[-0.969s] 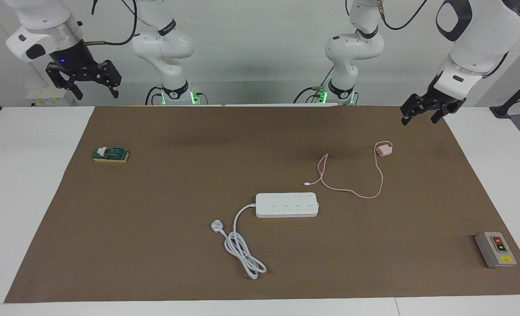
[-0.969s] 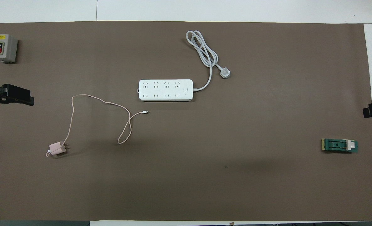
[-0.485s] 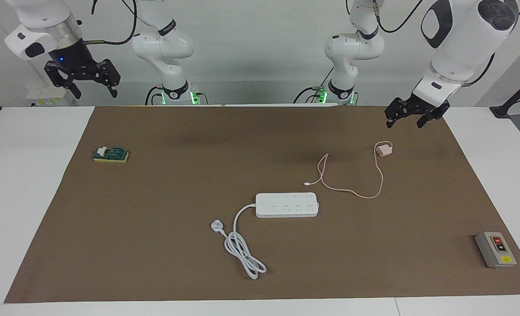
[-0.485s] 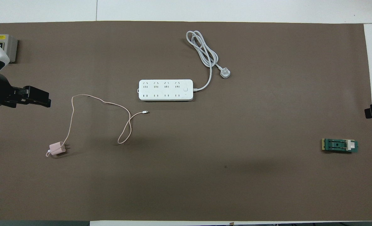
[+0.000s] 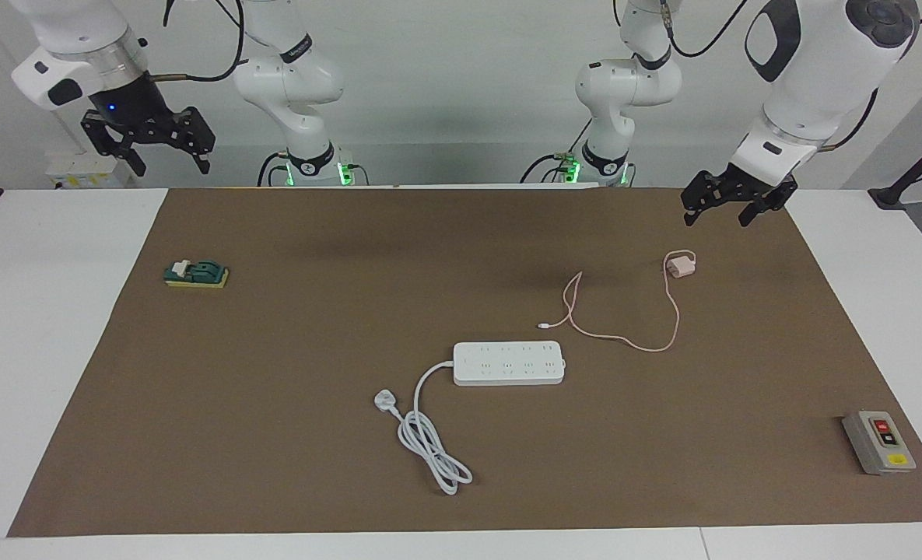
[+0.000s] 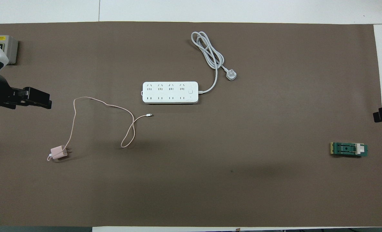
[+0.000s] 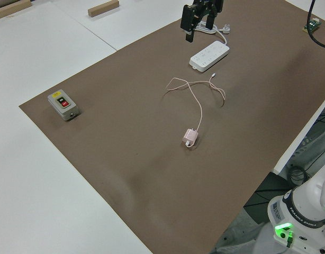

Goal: Unplug charger and place it aside

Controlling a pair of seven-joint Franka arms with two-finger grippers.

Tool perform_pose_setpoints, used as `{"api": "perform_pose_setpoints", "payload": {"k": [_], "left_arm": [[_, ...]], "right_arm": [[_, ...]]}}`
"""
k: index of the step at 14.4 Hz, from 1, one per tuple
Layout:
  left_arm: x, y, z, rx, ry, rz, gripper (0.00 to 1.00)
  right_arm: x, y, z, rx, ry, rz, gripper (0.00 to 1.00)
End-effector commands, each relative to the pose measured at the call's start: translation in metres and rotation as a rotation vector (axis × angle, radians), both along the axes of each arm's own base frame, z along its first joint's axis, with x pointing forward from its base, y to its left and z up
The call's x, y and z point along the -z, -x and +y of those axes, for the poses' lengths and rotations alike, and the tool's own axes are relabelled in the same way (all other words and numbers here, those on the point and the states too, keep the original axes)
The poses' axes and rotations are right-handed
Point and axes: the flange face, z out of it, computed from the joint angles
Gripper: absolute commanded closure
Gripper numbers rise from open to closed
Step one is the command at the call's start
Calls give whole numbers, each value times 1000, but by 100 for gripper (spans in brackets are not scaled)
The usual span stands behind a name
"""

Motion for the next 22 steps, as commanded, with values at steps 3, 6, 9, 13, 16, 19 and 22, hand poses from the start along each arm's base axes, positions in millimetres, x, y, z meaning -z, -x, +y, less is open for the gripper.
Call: {"api": "perform_pose_setpoints", "payload": {"k": [3, 6, 9, 13, 16, 19, 22], "left_arm": [[-27, 0, 1, 13, -25, -1, 0], [-27, 0, 4, 14, -58, -1, 0], [-27, 0, 2, 17, -53, -2, 0], [-29, 1, 1, 17, -51, -11, 0], [-31, 0, 1, 10, -46, -22, 0], [-32, 0, 2, 5, -44, -24, 0], [-32, 0, 1, -16, -34, -25, 0]], "right_arm": [[0, 8, -5, -11, 17, -1, 0], [0, 8, -4, -13, 17, -1, 0], [0, 9, -5, -11, 15, 0, 0], [0, 9, -4, -13, 15, 0, 0], [-1, 8, -3, -14, 17, -1, 0], [-1, 9, -2, -18, 15, -1, 0], [-1, 9, -2, -18, 15, 0, 0]]}}
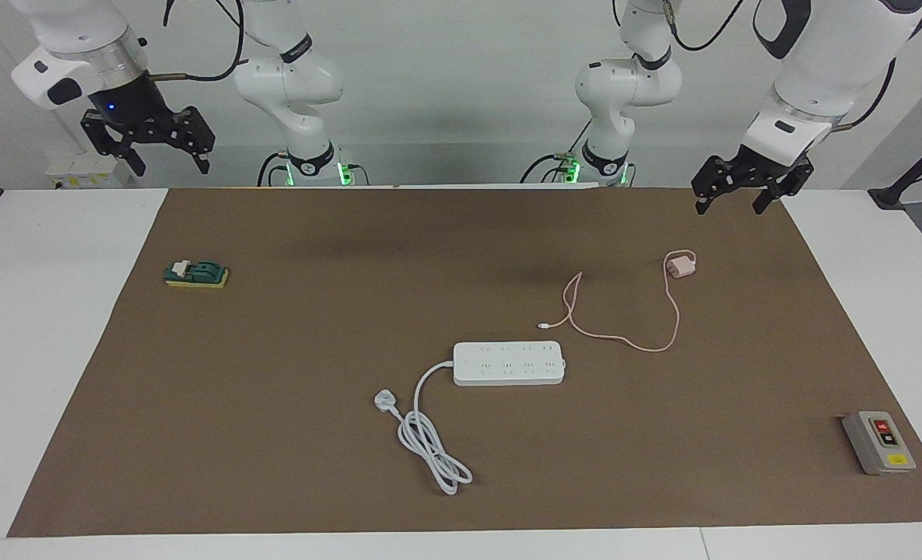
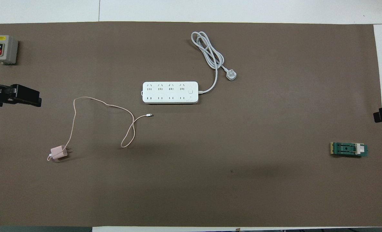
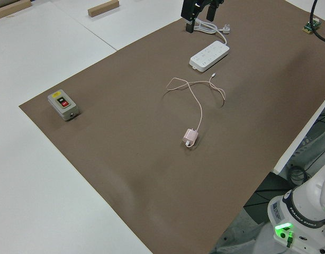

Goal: Unplug charger and place it aside

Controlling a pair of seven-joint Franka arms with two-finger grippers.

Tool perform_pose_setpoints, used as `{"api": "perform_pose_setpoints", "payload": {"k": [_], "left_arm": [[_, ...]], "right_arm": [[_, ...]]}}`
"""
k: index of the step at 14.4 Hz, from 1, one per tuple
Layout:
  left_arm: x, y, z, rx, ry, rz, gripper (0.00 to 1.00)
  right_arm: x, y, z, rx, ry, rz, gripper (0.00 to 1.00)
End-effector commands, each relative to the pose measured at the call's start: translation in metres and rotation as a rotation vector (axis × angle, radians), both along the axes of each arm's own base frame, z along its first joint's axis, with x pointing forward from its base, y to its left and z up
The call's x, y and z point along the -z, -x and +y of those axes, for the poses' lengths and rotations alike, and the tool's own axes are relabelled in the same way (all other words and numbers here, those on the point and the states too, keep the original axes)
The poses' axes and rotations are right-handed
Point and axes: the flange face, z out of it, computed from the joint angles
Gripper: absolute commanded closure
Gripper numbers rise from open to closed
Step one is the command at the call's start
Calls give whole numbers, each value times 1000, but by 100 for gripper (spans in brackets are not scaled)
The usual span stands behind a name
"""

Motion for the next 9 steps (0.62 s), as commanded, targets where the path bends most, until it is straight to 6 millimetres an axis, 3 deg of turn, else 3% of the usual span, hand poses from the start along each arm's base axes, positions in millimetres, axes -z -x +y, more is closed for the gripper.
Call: {"api": "perform_pose_setpoints", "payload": {"k": [1, 9], "left_arm": [[-5, -2, -2, -23, 6, -6, 0], [-7, 0, -4, -20, 3, -6, 0]], "right_arm": [[-1, 8, -2, -17, 15, 0, 0], [-1, 8, 2, -23, 17, -2, 0]]}}
